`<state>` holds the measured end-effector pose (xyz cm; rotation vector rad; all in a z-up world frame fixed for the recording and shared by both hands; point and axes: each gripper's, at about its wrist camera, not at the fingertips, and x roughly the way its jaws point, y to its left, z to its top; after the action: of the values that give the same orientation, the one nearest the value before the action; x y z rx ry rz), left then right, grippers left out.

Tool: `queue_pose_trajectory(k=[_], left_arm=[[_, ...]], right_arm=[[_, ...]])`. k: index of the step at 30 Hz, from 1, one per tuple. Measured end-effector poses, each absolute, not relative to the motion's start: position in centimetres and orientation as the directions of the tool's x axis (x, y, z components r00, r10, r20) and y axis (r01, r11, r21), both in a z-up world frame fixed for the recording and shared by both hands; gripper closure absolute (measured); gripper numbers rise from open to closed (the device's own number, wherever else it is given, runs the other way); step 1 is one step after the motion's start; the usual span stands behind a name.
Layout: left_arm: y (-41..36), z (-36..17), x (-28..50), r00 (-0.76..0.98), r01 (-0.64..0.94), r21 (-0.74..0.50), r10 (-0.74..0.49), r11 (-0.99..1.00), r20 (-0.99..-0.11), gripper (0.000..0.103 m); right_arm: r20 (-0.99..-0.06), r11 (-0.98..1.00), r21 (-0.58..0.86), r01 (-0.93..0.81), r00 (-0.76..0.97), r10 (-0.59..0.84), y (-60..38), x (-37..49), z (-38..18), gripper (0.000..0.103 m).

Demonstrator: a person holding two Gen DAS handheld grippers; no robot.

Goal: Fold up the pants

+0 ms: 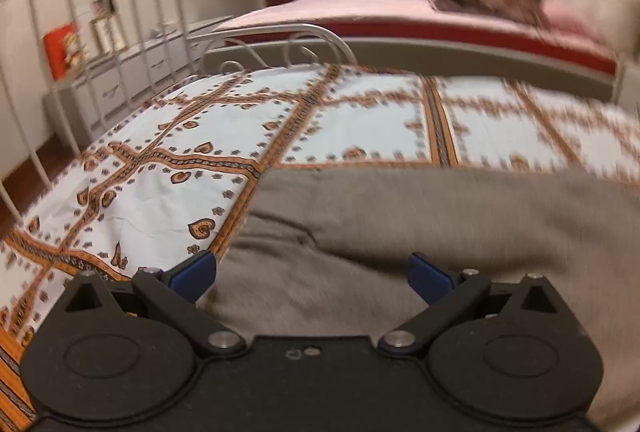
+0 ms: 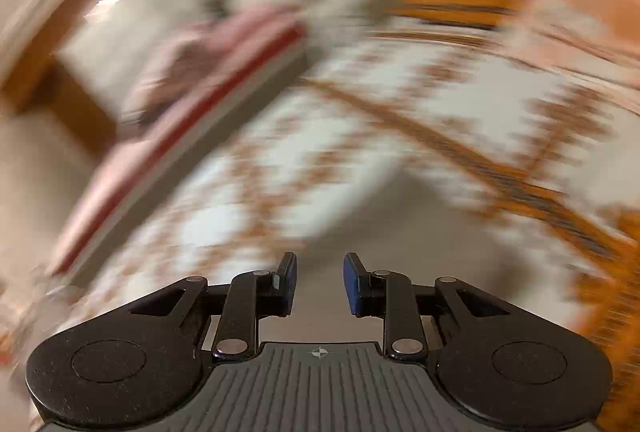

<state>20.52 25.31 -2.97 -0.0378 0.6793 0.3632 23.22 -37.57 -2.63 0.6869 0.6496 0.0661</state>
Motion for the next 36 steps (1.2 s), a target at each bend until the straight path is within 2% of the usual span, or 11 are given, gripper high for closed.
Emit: queue_pose_trajectory(k=[3, 6, 10, 13, 20, 26, 28, 32, 33, 36], left_arm=[[26.8, -2.6, 21.8, 0.722, -0.363, 0.026, 0.299, 0.931, -0.624, 0.013], [28.0, -2.1, 23.6, 0.725, -0.352, -0.008, 0.267, 0.936, -0.635, 0.019], [29.6, -2.3, 25.7, 0.729, -0.303, -0.025, 0.215, 0.953, -0.650, 0.019], [30.8, -3.9, 27.0, 0.707, -0.250, -0.074, 0.129, 0.965, -0.695, 0.022], [31.5, -6.1, 28.4, 0.679, -0.177, -0.133, 0.023, 0.975, -0.733, 0.021], [32.4, -6.3, 28.7, 0.669, -0.177, -0.194, -0.026, 0.965, -0.743, 0.026], [32.4, -6.2, 28.6, 0.672, -0.171, -0.204, -0.037, 0.964, -0.740, 0.032], [32.4, -6.2, 28.6, 0.675, -0.171, -0.208, -0.039, 0.963, -0.737, 0.032], [32.5, -6.2, 28.7, 0.675, -0.172, -0.210, -0.040, 0.962, -0.736, 0.034], [32.5, -5.9, 28.6, 0.691, -0.159, -0.246, -0.070, 0.956, -0.719, 0.053]], right_arm=[[-0.495, 0.812, 0.576, -0.091, 0.752, 0.436, -30.0, 25.7, -1.0, 0.076], [-0.502, 0.806, 0.511, -0.300, 0.657, 0.563, -20.2, 28.0, -0.7, 0.076], [-0.506, 0.743, 0.441, -0.504, 0.544, 0.669, -7.4, 30.0, -1.4, 0.076], [-0.528, 0.689, 0.393, -0.609, 0.464, 0.711, 1.0, 31.9, -2.0, 0.076], [-0.609, 0.633, 0.362, -0.684, 0.341, 0.716, 10.8, 37.2, -6.0, 0.076], [-0.627, 0.602, 0.378, -0.703, 0.284, 0.726, 11.5, 38.3, -6.9, 0.076], [-0.622, 0.572, 0.406, -0.713, 0.243, 0.744, 11.1, 38.1, -6.3, 0.076], [-0.628, 0.576, 0.404, -0.711, 0.242, 0.739, 10.6, 38.6, -6.6, 0.076], [-0.635, 0.577, 0.414, -0.704, 0.231, 0.737, 10.7, 38.8, -6.9, 0.076], [-0.623, 0.532, 0.463, -0.709, 0.167, 0.764, 11.3, 38.8, -7.1, 0.077]])
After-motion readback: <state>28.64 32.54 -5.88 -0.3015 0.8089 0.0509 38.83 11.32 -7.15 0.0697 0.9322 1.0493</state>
